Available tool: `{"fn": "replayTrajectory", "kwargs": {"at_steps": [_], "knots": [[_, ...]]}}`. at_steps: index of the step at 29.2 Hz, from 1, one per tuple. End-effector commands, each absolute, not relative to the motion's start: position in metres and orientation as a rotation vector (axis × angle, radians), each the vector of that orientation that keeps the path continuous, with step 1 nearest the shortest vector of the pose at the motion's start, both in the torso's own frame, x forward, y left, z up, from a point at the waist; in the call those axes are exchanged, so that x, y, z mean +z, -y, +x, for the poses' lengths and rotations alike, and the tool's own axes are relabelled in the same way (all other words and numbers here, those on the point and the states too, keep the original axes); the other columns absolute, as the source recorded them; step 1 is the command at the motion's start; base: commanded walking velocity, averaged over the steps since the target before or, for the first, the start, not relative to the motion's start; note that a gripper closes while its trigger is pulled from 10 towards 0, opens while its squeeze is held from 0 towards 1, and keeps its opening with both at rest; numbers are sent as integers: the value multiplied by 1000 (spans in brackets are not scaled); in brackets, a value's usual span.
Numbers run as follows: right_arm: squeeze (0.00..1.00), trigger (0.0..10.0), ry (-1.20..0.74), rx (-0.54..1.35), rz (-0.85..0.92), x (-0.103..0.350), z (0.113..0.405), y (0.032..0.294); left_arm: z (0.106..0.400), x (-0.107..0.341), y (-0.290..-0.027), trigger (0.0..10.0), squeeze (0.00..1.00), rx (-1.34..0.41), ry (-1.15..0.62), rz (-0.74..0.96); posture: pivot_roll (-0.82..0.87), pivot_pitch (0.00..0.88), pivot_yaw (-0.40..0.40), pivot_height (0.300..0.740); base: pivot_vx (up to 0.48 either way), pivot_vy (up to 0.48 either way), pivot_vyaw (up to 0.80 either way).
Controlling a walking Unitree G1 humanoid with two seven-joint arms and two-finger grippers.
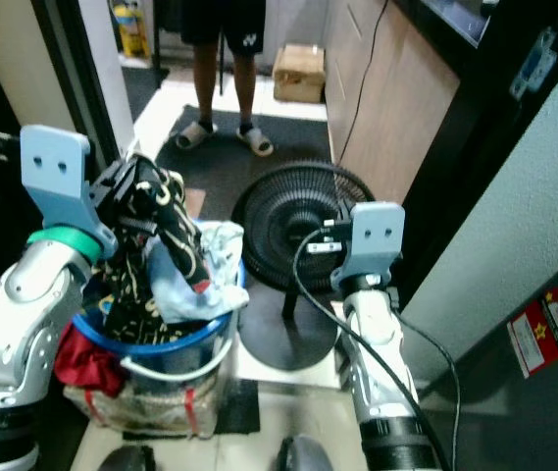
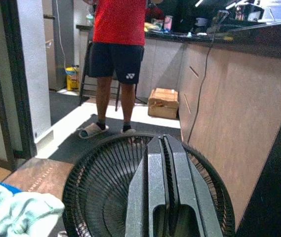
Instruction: Clothes washing
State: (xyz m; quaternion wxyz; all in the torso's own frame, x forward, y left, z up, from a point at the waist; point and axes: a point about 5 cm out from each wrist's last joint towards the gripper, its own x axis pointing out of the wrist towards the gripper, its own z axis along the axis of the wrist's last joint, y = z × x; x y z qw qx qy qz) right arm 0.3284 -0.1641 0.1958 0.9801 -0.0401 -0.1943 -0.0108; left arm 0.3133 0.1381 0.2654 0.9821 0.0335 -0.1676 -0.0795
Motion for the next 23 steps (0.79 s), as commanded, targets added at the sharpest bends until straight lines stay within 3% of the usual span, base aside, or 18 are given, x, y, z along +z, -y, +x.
{"fn": "replayTrajectory", "kwargs": {"at_steps": [1, 23], "knots": [[0, 10000, 382, -30, -79, 195, 328, 165, 312, 271, -137, 10000, 0, -163, 372, 73, 111, 0, -13, 675, 0, 0, 0], [0, 10000, 379, -30, -78, 195, 328, 164, 312, 270, -137, 10000, 0, -163, 367, 69, 113, 0, -11, 740, 0, 0, 0]]}}
